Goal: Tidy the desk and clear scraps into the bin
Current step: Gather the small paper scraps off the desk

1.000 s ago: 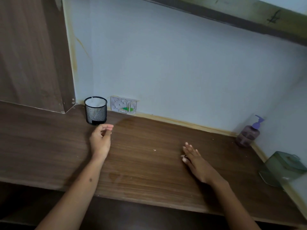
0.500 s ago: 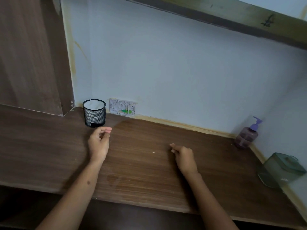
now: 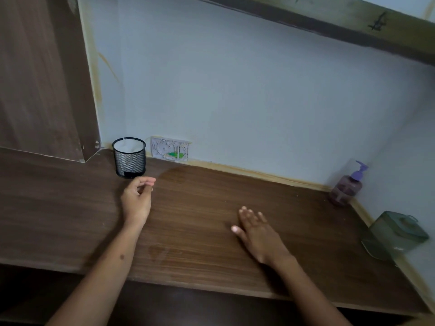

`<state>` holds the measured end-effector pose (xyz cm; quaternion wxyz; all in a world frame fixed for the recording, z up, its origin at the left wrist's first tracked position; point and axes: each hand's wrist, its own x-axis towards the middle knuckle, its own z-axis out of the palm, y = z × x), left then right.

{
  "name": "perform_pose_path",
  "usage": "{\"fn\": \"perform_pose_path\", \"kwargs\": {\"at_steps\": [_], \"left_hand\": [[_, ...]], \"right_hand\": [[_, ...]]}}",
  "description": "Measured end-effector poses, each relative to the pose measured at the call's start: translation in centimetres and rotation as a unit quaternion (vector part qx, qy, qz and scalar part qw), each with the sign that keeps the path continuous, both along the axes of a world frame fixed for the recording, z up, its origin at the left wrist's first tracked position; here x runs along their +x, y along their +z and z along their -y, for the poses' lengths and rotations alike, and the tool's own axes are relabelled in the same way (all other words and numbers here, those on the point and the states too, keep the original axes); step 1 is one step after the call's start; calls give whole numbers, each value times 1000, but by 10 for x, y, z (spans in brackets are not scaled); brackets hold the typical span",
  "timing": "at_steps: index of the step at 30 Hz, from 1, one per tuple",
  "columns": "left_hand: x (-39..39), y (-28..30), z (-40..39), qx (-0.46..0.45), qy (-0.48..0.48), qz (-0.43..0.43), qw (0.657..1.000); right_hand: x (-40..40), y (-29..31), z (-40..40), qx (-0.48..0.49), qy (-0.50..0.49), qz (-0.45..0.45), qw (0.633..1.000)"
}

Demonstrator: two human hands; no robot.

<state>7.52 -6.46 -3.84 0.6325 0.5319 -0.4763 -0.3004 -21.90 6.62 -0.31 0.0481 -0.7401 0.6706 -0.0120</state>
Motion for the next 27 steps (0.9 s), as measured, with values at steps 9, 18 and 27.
{"fn": "perform_pose_path", "kwargs": {"at_steps": [9,18,27], "left_hand": [[1,0,-2,0,-3,20,1000],[-1,3,-4,-11,-10,25,1000],[-3,3,-3,-14,-23,44,999]], "right_hand": [[-77,13,-28,-60,-134,145,978],[-66,9,-11,-64,-126,145,979],[-72,-4,-10,-70,-30,87,993]]}}
